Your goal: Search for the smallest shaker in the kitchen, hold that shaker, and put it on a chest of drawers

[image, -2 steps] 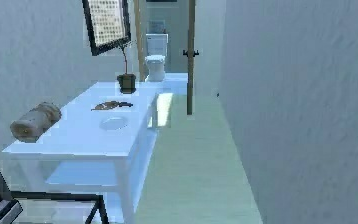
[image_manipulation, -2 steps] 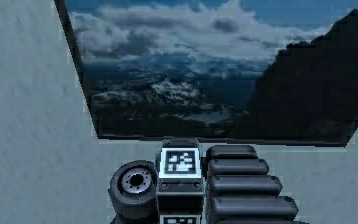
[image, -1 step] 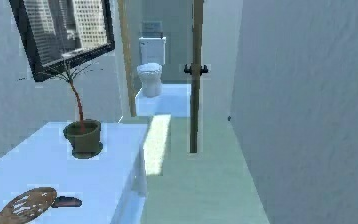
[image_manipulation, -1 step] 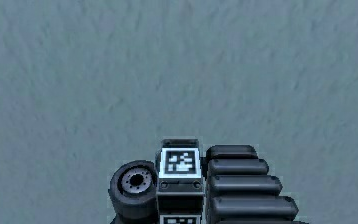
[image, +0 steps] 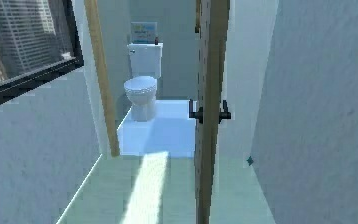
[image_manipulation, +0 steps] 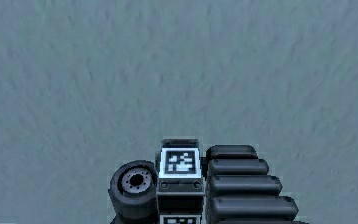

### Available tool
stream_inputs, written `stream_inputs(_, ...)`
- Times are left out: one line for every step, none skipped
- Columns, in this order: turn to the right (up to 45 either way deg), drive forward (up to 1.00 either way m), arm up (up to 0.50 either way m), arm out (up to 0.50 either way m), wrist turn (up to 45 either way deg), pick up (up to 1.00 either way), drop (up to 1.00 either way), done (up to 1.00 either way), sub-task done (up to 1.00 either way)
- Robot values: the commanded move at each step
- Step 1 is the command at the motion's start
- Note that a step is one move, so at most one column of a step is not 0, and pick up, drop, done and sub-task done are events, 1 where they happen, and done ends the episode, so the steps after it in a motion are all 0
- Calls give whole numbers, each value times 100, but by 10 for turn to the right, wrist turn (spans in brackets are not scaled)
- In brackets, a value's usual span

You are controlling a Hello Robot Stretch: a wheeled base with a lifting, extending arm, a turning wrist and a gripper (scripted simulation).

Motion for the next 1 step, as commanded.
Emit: stream_inputs(30,0,0,0,0,0,0,0,0)
